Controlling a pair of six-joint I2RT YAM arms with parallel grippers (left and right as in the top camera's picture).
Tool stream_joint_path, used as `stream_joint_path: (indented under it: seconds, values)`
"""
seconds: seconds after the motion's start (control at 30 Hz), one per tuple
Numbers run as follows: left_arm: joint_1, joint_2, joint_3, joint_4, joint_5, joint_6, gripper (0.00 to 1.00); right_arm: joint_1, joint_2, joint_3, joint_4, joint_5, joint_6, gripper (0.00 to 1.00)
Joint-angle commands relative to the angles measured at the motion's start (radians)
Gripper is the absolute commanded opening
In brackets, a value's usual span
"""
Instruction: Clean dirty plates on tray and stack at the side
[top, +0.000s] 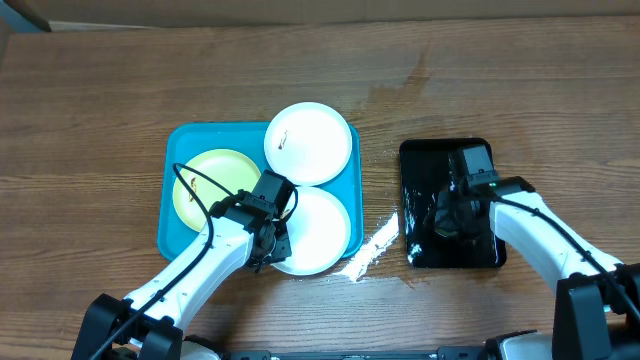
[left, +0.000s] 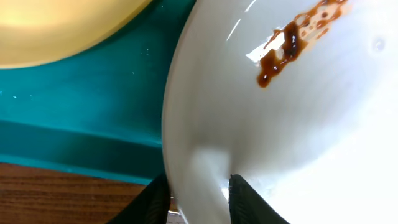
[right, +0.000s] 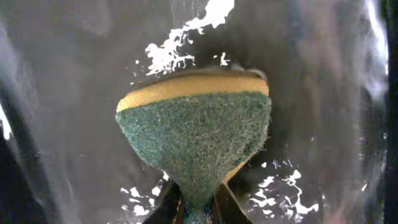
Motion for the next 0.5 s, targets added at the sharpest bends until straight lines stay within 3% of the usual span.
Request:
stream_joint_path:
  seconds: [0.0, 0.13, 0.47]
  values:
    - [0.004, -0.002, -0.002, 0.001, 0.008, 0.030, 0.28, -0.002, 0.005, 0.057, -0.010, -0.005, 0.000, 0.08]
    - [0.004, -0.002, 0.015, -0.002, 0.004, 0.043, 0.04, -0.002, 0.005, 0.058, -0.004, -0.005, 0.000, 0.08]
    - [0.004, -0.003, 0.170, -0.127, -0.004, 0.203, 0.04, -0.003, 0.005, 0.060, 0.022, -0.005, 0.000, 0.08]
